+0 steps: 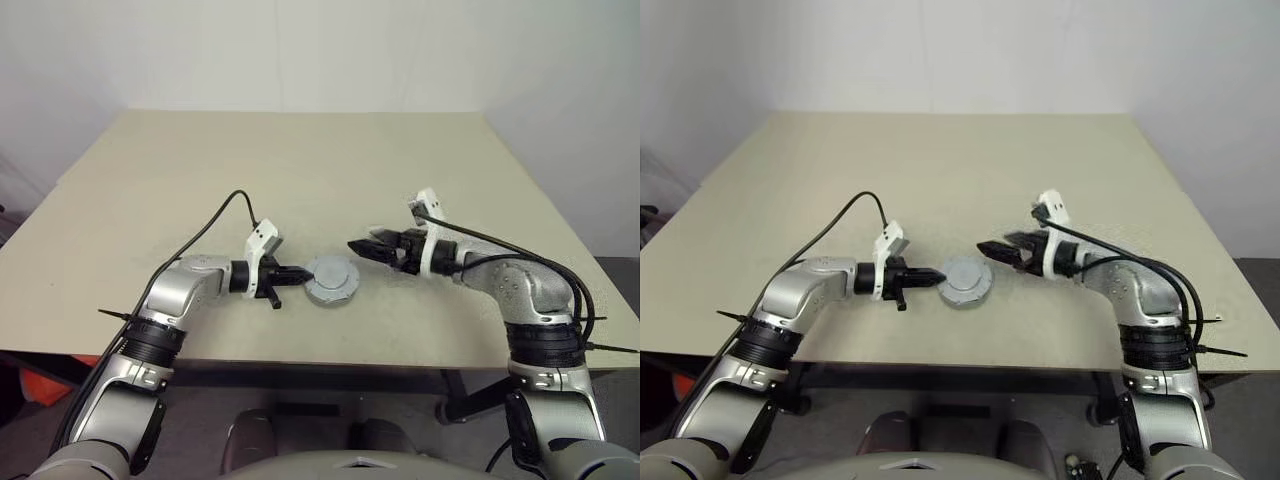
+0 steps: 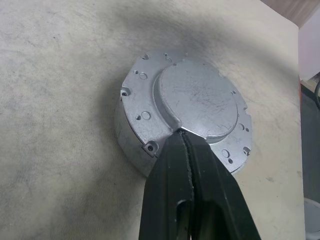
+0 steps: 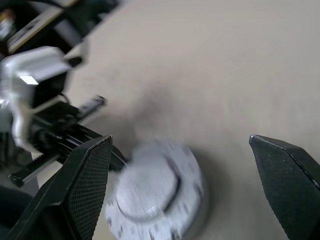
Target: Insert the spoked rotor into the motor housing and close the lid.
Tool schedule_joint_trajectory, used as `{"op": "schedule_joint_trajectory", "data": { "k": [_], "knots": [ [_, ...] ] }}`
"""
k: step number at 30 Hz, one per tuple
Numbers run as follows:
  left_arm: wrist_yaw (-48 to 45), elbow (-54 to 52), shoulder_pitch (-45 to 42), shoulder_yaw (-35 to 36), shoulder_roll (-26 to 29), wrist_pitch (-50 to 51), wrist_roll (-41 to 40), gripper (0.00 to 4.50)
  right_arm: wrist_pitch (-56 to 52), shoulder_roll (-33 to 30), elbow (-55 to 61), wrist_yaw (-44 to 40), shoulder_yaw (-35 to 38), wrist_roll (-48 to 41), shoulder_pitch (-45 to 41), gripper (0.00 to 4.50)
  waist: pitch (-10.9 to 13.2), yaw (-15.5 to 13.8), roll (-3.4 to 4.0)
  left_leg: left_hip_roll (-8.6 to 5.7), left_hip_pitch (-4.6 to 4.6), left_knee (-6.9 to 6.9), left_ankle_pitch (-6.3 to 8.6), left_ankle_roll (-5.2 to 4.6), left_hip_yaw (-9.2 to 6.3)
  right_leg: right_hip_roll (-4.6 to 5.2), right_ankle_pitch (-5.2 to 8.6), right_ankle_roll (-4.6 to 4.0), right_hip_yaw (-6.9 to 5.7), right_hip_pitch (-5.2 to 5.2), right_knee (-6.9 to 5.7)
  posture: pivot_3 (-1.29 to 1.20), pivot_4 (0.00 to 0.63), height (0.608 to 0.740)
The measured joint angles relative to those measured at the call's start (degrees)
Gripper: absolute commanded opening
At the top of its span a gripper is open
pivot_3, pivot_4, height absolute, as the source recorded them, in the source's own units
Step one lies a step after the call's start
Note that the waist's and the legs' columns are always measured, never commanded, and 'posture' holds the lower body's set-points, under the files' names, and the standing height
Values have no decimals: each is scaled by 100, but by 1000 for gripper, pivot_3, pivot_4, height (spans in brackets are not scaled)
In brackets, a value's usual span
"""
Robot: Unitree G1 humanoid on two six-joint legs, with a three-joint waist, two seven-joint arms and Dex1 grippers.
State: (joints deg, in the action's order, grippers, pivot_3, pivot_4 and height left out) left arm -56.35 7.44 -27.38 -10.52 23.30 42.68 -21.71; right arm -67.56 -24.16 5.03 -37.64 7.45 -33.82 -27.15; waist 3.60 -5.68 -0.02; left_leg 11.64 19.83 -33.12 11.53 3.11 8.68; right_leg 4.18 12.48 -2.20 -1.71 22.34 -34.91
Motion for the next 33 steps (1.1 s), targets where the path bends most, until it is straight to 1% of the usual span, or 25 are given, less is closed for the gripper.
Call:
{"op": "schedule_joint_trajectory", "data": {
  "k": [3, 6, 15, 22, 28, 33],
  "knots": [
    [-17, 30, -1, 0, 1, -35, 4, 0, -843, 48, -66, 262, 386, -242, 125, 4486, -1, -6, 2, 1, 1, 1, -1, 2, 0, 0, 0, 0, 0, 0, -1, 0, 0, 740],
    [-22, 56, -4, 3, 6, -47, 17, 0, -1351, 203, -65, 417, 648, -436, 152, 4486, -6, -8, 11, 0, 1, 1, -3, 5, 1, 0, 0, 0, 1, -3, -2, 0, 0, 740],
    [28, 71, -5, 2, -1, -94, 31, 0, -2233, 1226, -246, 1062, 1309, -505, 143, 4486, -8, -7, 15, 1, -6, 5, -8, 15, 0, 1, 0, 1, 0, 0, -7, 0, 0, 740],
    [37, 71, -16, 11, 28, -94, 31, 0, -2277, 1751, -525, 1397, 1594, -447, 71, 4486, -8, -3, 16, 2, -9, 11, -11, 20, 0, 0, 0, 2, 0, 3, -7, 0, 0, 740],
    [80, 87, -26, 50, 73, -91, 53, 0, -2166, 2141, -782, 1663, 1785, -397, -223, 4486, -7, 18, 17, 2, -10, 16, -20, 35, 0, 0, 0, 3, 0, 10, -16, 0, 0, 740],
    [93, 106, -29, 106, 99, -90, 64, 0, -2021, 2269, -883, 1780, 1827, -334, -376, 4486, -7, 20, 17, 2, -9, 28, -26, 47, 0, 0, 0, 2, 0, 19, -17, 0, 0, 740]
  ]
}}
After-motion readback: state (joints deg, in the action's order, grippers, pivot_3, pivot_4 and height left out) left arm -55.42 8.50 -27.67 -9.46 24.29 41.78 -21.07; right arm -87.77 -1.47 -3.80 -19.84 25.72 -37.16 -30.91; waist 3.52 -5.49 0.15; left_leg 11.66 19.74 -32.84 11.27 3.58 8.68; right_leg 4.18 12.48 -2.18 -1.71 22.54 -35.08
